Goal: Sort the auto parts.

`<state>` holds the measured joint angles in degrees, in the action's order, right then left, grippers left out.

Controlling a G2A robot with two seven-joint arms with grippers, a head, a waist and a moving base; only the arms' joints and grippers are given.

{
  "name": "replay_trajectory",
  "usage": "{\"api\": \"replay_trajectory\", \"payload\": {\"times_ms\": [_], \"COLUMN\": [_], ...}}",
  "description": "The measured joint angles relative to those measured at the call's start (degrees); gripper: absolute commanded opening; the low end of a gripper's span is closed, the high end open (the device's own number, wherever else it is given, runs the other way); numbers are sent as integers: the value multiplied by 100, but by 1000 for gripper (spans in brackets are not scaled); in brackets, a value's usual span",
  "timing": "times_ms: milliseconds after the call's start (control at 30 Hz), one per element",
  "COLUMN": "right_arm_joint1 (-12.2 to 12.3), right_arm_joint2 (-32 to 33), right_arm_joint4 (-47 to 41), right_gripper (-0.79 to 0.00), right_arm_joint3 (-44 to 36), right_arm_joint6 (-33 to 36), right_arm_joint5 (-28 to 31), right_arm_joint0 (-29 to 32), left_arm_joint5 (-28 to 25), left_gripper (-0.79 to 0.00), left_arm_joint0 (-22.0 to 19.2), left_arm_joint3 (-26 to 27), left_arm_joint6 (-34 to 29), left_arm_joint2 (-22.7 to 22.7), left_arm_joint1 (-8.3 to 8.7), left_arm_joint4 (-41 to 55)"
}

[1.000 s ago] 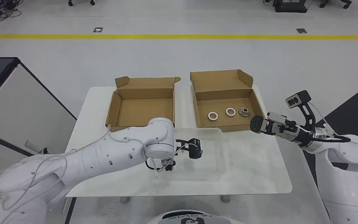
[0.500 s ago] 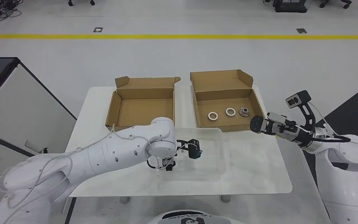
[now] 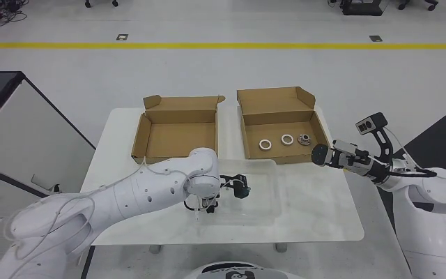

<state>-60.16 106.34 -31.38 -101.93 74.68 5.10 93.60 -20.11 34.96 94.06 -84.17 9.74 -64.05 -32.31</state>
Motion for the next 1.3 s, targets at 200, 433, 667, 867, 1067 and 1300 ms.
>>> {"api": "replay_trajectory", "payload": {"times_ms": [200, 433, 667, 867, 1067, 1300], "right_arm_joint1": [0, 0, 0, 0, 0, 0], "right_arm_joint2": [0, 0, 0, 0, 0, 0], "right_arm_joint4": [0, 0, 0, 0, 0, 0], "right_gripper": [0, 0, 0, 0, 0, 0], "right_arm_joint3": [0, 0, 0, 0, 0, 0], "right_arm_joint6": [0, 0, 0, 0, 0, 0], "right_arm_joint5": [0, 0, 0, 0, 0, 0], "right_arm_joint0": [0, 0, 0, 0, 0, 0], "left_arm_joint5": [-16, -75, -67, -121, -189, -172], "left_gripper": [-474, -643, -785, -785, -785, -785], "left_arm_joint0": [9, 53, -14, -252, -516, -990], "left_arm_joint3": [-53, -214, -225, 245, 985, 1684], "left_arm_joint6": [15, 75, 66, 121, 188, 171], "left_arm_joint2": [0, 0, 0, 223, 603, 848], "left_arm_joint1": [-23, -84, -135, 4, 274, 535], "left_arm_joint4": [-8, -48, -36, 300, 555, 1022]}}
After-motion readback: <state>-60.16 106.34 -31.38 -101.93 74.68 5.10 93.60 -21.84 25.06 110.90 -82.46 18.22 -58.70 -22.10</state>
